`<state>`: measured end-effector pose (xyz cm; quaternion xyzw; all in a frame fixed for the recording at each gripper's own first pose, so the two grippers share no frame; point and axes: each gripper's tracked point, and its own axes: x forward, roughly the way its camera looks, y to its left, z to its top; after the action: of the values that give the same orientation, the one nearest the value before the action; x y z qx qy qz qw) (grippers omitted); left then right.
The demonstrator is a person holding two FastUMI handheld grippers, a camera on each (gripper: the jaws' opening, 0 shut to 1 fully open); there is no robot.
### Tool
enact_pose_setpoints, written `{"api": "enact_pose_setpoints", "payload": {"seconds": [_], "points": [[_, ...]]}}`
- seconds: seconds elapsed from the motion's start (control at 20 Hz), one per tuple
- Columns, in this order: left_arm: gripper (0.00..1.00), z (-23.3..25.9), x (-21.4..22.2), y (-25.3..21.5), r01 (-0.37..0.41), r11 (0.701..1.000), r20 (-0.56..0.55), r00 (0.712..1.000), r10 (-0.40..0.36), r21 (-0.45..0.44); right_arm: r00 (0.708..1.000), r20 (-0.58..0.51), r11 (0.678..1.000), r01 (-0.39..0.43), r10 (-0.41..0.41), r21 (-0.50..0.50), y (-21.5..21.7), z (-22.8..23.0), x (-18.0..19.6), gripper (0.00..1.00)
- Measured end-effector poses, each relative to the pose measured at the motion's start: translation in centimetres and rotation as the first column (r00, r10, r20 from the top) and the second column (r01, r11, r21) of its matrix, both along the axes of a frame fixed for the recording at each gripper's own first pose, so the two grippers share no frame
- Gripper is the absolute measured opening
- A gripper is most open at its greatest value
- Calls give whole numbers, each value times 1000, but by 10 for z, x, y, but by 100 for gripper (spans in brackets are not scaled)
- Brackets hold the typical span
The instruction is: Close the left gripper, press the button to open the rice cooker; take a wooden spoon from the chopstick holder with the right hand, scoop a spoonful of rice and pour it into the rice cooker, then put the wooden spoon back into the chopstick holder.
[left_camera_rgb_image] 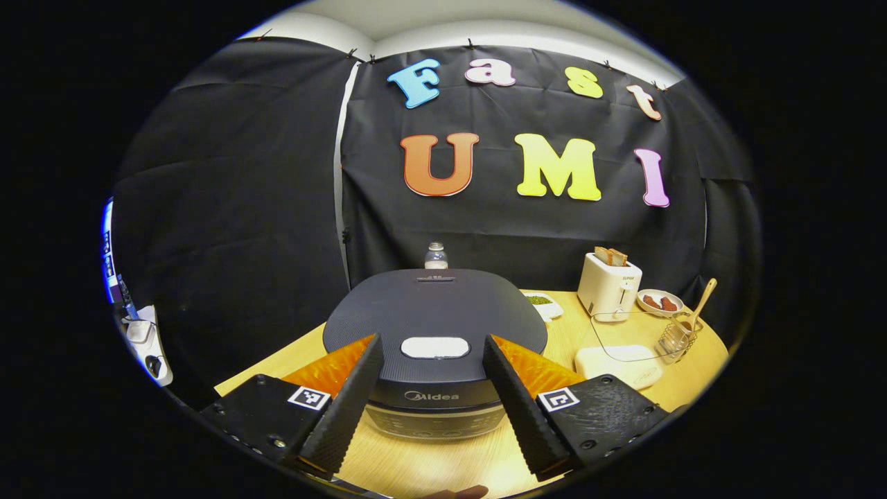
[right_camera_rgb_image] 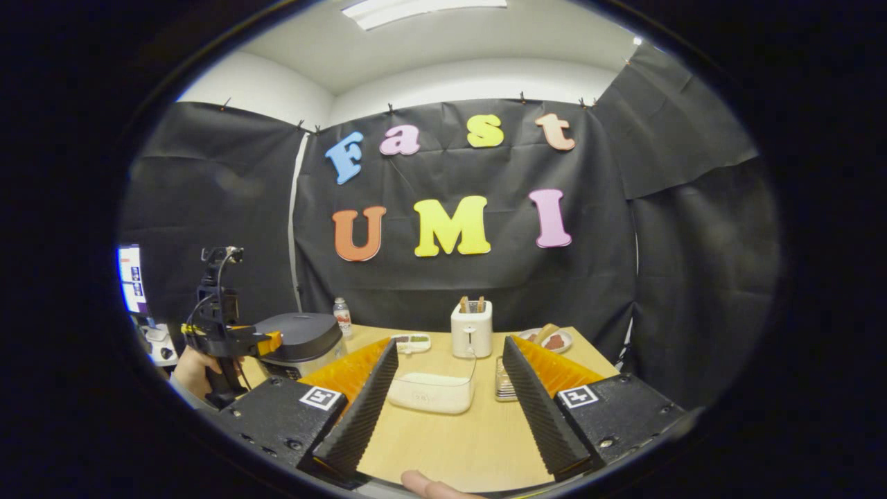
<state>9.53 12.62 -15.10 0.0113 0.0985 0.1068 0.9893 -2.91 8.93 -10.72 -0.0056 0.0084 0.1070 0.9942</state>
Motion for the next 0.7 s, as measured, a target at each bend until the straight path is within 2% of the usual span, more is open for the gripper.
{"api": "enact_pose_setpoints", "payload": {"seconds": [0.05,0.1,0.15,0.25,0.5,0.7], "points": [[94,2,0,-1,6,1000,4,1000,-6,6,1000,1,1000,4,-4,-2,-1,1,1,98],[100,2,-1,-3,11,1000,-1,1000,-11,8,1000,2,1000,7,-7,-2,-2,1,2,98],[92,4,-3,-4,13,1000,-1,1000,-13,14,1000,4,1000,11,-11,-3,-2,2,2,98],[90,8,-8,-8,19,1000,-13,1000,-18,18,1000,9,1000,20,-20,-5,-4,4,3,98],[90,36,-25,-21,24,999,11,1000,-24,30,998,24,998,51,-50,-21,-14,8,0,98],[94,73,-48,-44,61,998,77,995,-63,28,997,36,997,72,-71,-9,-24,15,-3,98]]}}
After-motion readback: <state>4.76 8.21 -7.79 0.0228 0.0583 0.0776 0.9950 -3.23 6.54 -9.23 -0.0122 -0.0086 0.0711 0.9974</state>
